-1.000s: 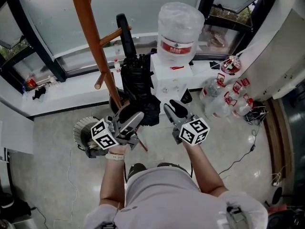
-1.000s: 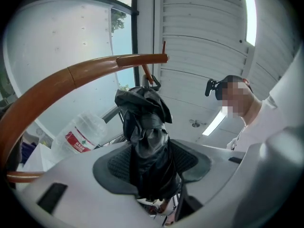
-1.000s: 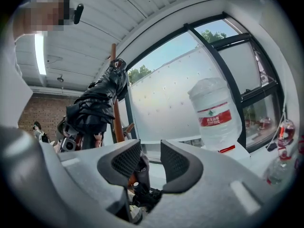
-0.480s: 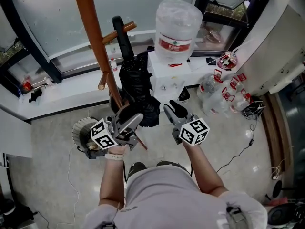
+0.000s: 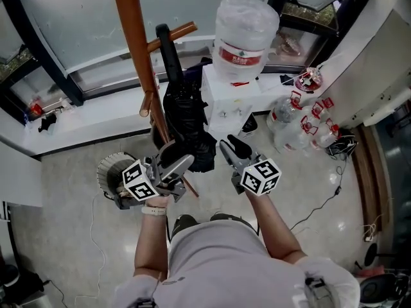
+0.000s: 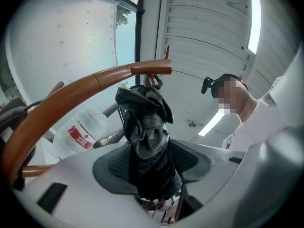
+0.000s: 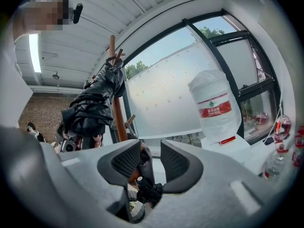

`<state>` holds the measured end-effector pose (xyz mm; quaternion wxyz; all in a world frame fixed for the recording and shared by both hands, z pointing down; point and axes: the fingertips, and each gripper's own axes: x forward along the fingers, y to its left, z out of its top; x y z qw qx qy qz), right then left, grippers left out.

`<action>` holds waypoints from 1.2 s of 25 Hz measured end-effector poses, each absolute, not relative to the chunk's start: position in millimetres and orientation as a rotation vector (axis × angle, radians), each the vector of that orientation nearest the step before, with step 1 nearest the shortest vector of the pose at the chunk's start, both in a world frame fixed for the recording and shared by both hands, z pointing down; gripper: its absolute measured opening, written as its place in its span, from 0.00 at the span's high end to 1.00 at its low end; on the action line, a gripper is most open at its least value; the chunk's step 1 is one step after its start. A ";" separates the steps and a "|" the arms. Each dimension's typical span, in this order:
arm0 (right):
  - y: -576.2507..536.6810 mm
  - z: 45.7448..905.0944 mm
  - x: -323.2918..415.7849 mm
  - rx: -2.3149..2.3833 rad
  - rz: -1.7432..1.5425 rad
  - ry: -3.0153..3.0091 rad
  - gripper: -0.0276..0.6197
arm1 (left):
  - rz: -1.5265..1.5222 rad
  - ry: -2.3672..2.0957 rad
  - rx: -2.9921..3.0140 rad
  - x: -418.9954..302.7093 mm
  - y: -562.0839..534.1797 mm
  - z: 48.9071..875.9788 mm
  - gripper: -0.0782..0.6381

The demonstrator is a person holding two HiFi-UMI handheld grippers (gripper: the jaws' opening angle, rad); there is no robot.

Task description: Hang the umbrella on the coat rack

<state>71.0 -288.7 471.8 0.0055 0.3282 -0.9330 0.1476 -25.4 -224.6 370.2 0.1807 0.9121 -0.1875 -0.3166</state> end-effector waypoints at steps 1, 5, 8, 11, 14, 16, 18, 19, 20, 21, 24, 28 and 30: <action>-289.0 472.0 70.0 1.024 0.464 -2.920 0.77 | -0.896 -0.529 2.576 -25.7 -224.9 370.2 0.58; -280.7 479.9 59.9 1.009 0.467 -2.921 0.77 | -0.898 -0.538 2.579 -34.9 -219.6 379.5 0.58; -278.0 484.1 57.7 1.001 0.474 -2.917 0.77 | -0.907 -0.557 2.579 -41.2 -219.5 383.6 0.57; -278.3 486.5 57.5 1.003 0.484 -2.911 0.77 | -0.915 -0.587 2.570 -49.4 -221.8 387.5 0.57; -278.1 488.3 57.7 0.999 0.493 -2.908 0.77 | -0.927 -0.635 2.559 -57.9 -224.1 391.9 0.56; -277.5 489.9 56.9 0.992 0.498 -2.906 0.77 | -0.937 -0.655 2.558 -62.6 -224.9 393.7 0.56; -276.8 491.9 55.4 0.985 0.502 -2.903 0.77 | -0.940 -0.666 2.561 -66.5 -225.8 395.1 0.56; -276.4 493.0 54.6 0.981 0.504 -2.902 0.77 | -0.940 -0.672 2.564 -68.2 -226.4 395.7 0.55; -275.8 494.0 53.8 0.977 0.506 -2.900 0.77 | -0.941 -0.680 2.565 -70.0 -226.9 396.2 0.55; -275.1 494.9 52.9 0.972 0.508 -2.899 0.77 | -0.943 -0.689 2.566 -71.9 -227.2 396.6 0.55; -273.0 496.6 50.5 0.960 0.512 -2.898 0.77 | -0.959 -0.724 2.561 -78.9 -228.7 397.7 0.55; -273.2 500.3 48.9 0.945 0.521 -2.895 0.77 | -0.972 -0.767 2.543 -84.7 -233.5 401.0 0.54; -272.0 502.6 48.0 0.937 0.528 -2.892 0.77 | -0.972 -0.787 2.534 -86.7 -234.6 402.5 0.53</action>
